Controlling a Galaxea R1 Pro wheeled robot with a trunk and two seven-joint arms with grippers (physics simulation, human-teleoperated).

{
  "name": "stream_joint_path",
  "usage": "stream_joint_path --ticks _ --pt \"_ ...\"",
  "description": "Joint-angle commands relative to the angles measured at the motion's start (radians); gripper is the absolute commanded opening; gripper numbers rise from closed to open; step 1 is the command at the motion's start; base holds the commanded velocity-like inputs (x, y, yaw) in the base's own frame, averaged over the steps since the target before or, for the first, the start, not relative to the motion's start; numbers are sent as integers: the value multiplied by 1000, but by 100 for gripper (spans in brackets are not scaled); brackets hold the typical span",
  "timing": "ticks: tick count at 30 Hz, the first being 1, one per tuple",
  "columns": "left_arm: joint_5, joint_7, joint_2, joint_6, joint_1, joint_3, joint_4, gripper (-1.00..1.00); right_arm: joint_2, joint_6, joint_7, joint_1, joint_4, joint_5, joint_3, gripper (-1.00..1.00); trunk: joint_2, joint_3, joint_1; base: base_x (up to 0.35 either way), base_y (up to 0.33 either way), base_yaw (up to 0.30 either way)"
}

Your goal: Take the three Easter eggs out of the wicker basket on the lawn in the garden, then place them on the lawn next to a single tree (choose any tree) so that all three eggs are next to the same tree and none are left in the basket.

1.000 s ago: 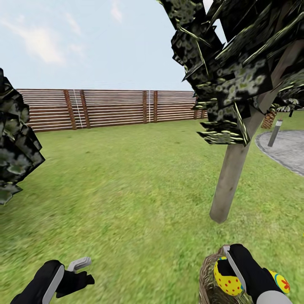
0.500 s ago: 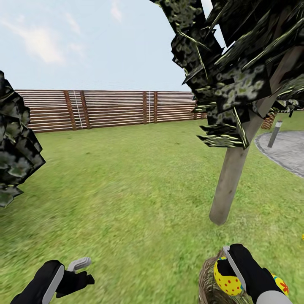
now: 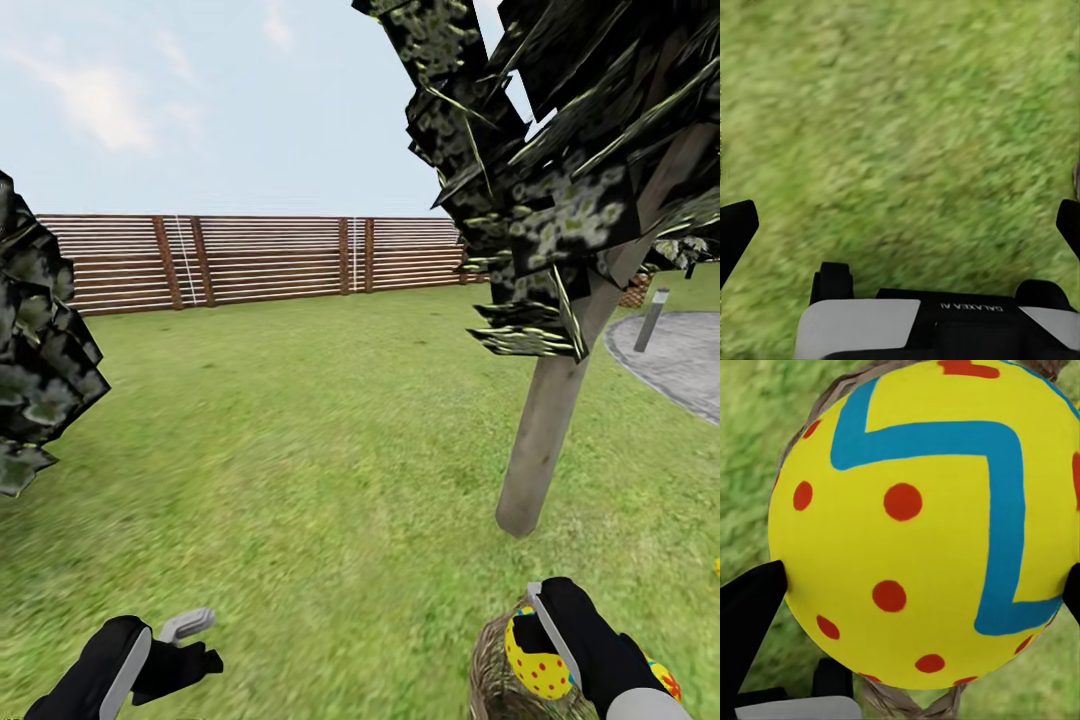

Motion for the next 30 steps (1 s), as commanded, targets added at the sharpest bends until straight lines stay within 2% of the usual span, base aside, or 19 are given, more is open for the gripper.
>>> stream_joint_path --ticks 1,8,20,30 --pt "-3 -5 0 5 -1 2 0 100 0 4 -1 0 -2 3 2 -100 7 2 -4 0 0 185" --pt "-3 -4 0 5 -1 1 0 100 -1 4 -3 0 -2 3 1 -100 56 24 -31 0 0 261" --pt "-3 -4 0 5 -1 1 0 100 -2 5 -3 0 -2 3 -1 -100 140 62 -77 0 0 21" --pt "-3 -4 1 5 -1 3 0 100 -1 7 -5 0 -2 4 0 -100 210 93 -115 0 0 272"
